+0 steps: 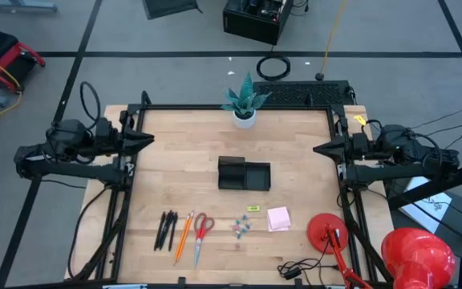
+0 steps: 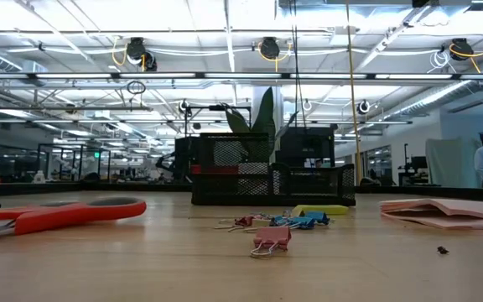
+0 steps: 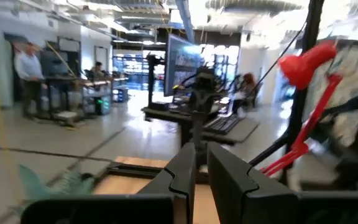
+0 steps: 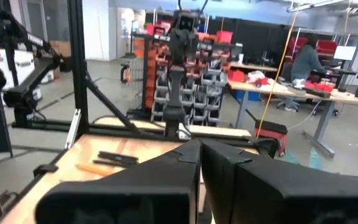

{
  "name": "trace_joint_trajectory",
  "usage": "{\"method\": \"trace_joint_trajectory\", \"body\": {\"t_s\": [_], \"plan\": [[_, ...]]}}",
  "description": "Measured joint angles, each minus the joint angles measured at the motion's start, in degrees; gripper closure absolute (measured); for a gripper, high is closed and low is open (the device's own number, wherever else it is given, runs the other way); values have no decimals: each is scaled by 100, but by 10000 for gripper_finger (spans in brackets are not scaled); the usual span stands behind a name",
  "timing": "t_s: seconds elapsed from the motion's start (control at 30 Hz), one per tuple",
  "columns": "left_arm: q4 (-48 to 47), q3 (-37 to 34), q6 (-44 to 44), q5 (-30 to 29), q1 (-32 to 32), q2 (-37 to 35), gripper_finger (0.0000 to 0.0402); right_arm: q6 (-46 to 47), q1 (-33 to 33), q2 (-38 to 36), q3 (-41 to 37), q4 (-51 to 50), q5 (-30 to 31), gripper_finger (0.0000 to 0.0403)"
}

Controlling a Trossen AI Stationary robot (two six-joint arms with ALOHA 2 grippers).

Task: Pick and place office supplies into organizer
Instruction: Put the green eraser into the desk organizer

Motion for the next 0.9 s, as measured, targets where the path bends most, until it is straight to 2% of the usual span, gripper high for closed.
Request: {"method": "trace_joint_trajectory", "body": {"t_s": [0.13, 0.27, 0.33, 0.53, 0.67, 0.77, 0.9], "plan": [[-276, 0, 885, -97, 0, 329, 355, 60, 15, 109, -17, -127, -4, 394], [-823, -35, 986, -102, -16, 565, 355, 332, 133, 115, -387, -166, -10, 394], [-752, -318, 930, -108, -74, 618, 355, 485, 218, 94, -677, -121, -4, 394], [1226, -1961, 752, -124, -237, 565, 355, 608, 499, -105, -1758, 983, 19, 394], [2447, -2865, 470, -226, -329, 208, 355, 532, 656, -422, -2179, 1400, 63, 394], [2577, -3274, 475, -228, -369, -206, 355, 498, 787, -746, -2351, 1310, 301, 394], [2326, -3518, 441, -179, -387, -525, 355, 256, 855, -1090, -2566, 1234, 324, 394]]}}
